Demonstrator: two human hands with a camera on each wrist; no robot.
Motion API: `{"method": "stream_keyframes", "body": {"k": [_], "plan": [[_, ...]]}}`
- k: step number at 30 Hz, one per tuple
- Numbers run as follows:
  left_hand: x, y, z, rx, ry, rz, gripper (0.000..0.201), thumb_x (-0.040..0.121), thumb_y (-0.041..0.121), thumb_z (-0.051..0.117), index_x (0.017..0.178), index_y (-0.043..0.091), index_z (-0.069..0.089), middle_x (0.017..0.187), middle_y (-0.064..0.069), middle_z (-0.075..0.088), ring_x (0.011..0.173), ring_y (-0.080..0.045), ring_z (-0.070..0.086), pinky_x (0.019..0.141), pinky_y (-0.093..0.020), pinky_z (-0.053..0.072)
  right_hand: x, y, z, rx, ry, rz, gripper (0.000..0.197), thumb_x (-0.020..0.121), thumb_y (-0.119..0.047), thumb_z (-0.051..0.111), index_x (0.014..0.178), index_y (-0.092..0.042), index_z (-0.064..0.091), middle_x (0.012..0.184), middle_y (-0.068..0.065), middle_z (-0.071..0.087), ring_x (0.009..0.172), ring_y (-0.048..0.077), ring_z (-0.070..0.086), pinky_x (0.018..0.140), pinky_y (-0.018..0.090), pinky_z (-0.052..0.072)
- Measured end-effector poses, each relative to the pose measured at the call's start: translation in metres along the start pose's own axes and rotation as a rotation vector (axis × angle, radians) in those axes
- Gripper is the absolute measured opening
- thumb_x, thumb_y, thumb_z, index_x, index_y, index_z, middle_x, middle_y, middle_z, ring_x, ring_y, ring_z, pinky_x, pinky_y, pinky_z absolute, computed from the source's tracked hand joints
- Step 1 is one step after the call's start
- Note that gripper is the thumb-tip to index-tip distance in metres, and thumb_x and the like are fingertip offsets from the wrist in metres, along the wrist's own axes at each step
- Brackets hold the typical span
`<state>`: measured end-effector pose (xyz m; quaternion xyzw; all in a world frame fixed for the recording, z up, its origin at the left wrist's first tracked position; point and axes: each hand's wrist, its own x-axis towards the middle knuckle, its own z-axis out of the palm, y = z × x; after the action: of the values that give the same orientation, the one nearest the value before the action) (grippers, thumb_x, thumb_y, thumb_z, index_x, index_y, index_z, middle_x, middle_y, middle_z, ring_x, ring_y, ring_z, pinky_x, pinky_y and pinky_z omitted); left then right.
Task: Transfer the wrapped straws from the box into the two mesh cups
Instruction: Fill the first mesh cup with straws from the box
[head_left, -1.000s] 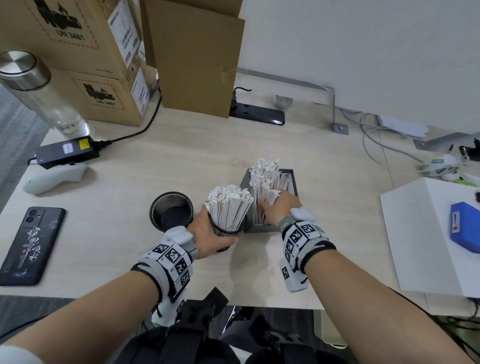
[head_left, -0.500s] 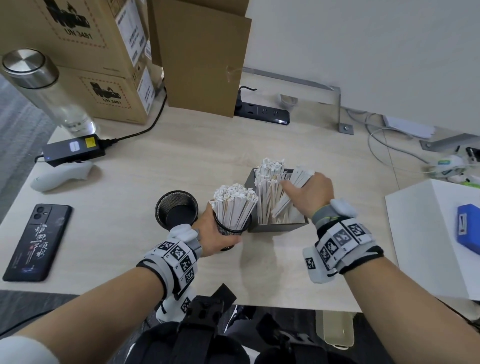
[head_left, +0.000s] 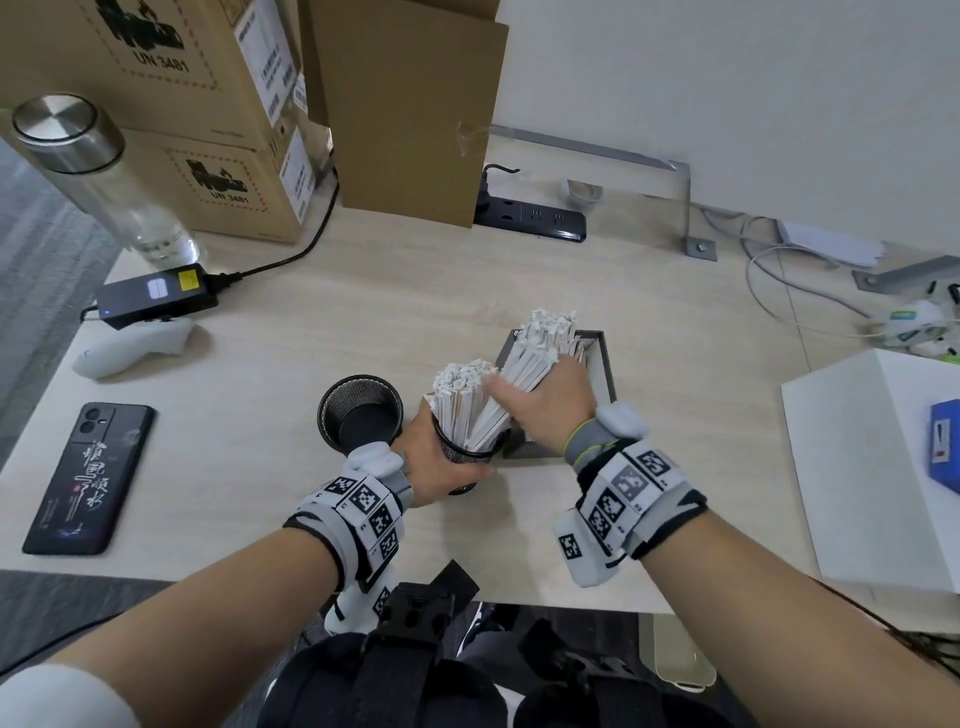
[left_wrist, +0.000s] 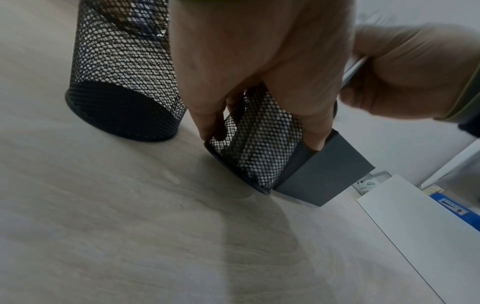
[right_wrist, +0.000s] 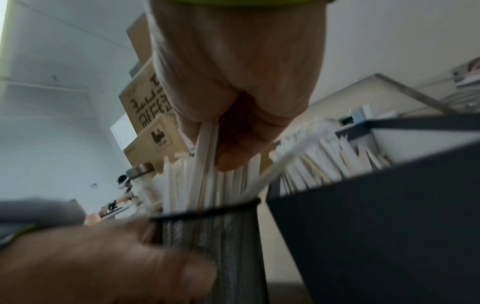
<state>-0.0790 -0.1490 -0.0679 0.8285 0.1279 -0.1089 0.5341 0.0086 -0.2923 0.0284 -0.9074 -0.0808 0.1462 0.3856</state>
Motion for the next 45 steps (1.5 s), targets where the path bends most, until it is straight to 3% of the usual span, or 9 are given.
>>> {"method": "stream_keyframes", "body": {"k": [6, 11, 17, 20, 25, 33, 38, 41, 45], "plan": [[-0.003, -0.001, 0.002, 0.004, 0.038, 0.012, 0.085, 0.061, 0.037, 0.086, 0.132, 0.024, 0.042, 0.116, 0.013, 0.059, 0.104, -0.003, 0.058, 0.077, 0.001, 0.038, -0.023, 0.010, 0.031, -0.113, -0.049, -0.009, 0.042, 0.069, -0.054, 0.073, 0.075, -0.014, 0.064, 0.070, -0.002, 0.068, 0.064, 0.016, 0.064, 0.060, 0.035, 0.055], [-0.004, 0.001, 0.000, -0.047, 0.044, 0.020, 0.090, 0.060, 0.037, 0.087, 0.135, 0.020, 0.040, 0.121, 0.013, 0.058, 0.109, -0.002, 0.056, 0.089, -0.015, 0.044, -0.027, 0.009, 0.023, -0.018, 0.091, -0.084, 0.071, 0.060, -0.053, 0.083, 0.117, -0.021, 0.054, 0.110, -0.006, 0.055, 0.095, 0.010, 0.054, 0.082, 0.024, 0.047], [-0.005, 0.001, -0.001, -0.039, 0.010, 0.007, 0.107, 0.052, 0.056, 0.083, 0.140, 0.023, 0.033, 0.127, 0.015, 0.056, 0.116, -0.003, 0.054, 0.099, -0.023, 0.042, -0.012, 0.029, -0.001, 0.120, 0.210, -0.060, 0.063, 0.086, -0.045, 0.060, 0.140, -0.017, 0.042, 0.143, 0.000, 0.041, 0.129, 0.018, 0.044, 0.107, 0.044, 0.041], [-0.005, 0.004, -0.002, -0.022, 0.015, 0.020, 0.104, 0.054, 0.053, 0.084, 0.141, 0.023, 0.034, 0.127, 0.015, 0.056, 0.116, -0.002, 0.054, 0.093, -0.011, 0.040, -0.014, 0.028, 0.001, 0.025, 0.086, -0.198, 0.070, 0.092, -0.048, 0.044, 0.149, -0.009, 0.028, 0.157, 0.006, 0.027, 0.146, 0.018, 0.022, 0.119, 0.035, 0.020], [-0.008, 0.004, -0.002, 0.005, 0.040, 0.036, 0.076, 0.063, 0.037, 0.083, 0.127, 0.018, 0.046, 0.102, 0.011, 0.060, 0.094, -0.006, 0.060, 0.067, 0.000, 0.040, -0.033, 0.024, 0.026, -0.250, -0.181, -0.319, 0.067, 0.094, -0.043, 0.036, 0.151, -0.008, 0.023, 0.160, 0.005, 0.020, 0.148, 0.016, 0.014, 0.120, 0.033, 0.015], [-0.007, 0.006, -0.001, -0.018, 0.035, 0.030, 0.082, 0.062, 0.035, 0.085, 0.131, 0.018, 0.043, 0.108, 0.010, 0.061, 0.097, -0.008, 0.061, 0.079, -0.015, 0.049, -0.028, 0.034, 0.020, -0.367, -0.237, -0.509, 0.075, 0.092, -0.055, 0.032, 0.152, -0.010, 0.020, 0.161, 0.007, 0.017, 0.149, 0.021, 0.009, 0.121, 0.036, 0.012], [-0.008, 0.005, -0.004, 0.009, 0.014, -0.073, 0.097, 0.057, 0.048, 0.087, 0.133, 0.020, 0.033, 0.117, 0.014, 0.052, 0.109, -0.007, 0.053, 0.093, -0.023, 0.040, 0.005, 0.042, -0.011, -0.046, 0.180, -0.101, 0.046, 0.096, -0.031, 0.050, 0.136, -0.008, 0.047, 0.139, 0.011, 0.049, 0.129, 0.025, 0.046, 0.109, 0.037, 0.036], [-0.008, 0.007, -0.004, 0.007, 0.000, -0.074, 0.101, 0.054, 0.055, 0.084, 0.134, 0.022, 0.032, 0.121, 0.013, 0.054, 0.113, -0.009, 0.054, 0.097, -0.027, 0.042, 0.020, 0.053, -0.021, -0.132, 0.113, 0.189, 0.051, 0.091, -0.033, 0.059, 0.135, -0.010, 0.047, 0.135, 0.009, 0.054, 0.120, 0.026, 0.054, 0.094, 0.027, 0.039], [-0.007, 0.007, -0.003, 0.037, 0.009, -0.090, 0.102, 0.053, 0.057, 0.083, 0.134, 0.021, 0.032, 0.121, 0.013, 0.052, 0.115, -0.010, 0.052, 0.101, -0.029, 0.041, 0.027, 0.060, -0.008, -0.131, 0.039, 0.250, 0.052, 0.084, -0.035, 0.070, 0.127, -0.016, 0.050, 0.121, 0.004, 0.063, 0.105, 0.023, 0.061, 0.082, 0.024, 0.040]]}}
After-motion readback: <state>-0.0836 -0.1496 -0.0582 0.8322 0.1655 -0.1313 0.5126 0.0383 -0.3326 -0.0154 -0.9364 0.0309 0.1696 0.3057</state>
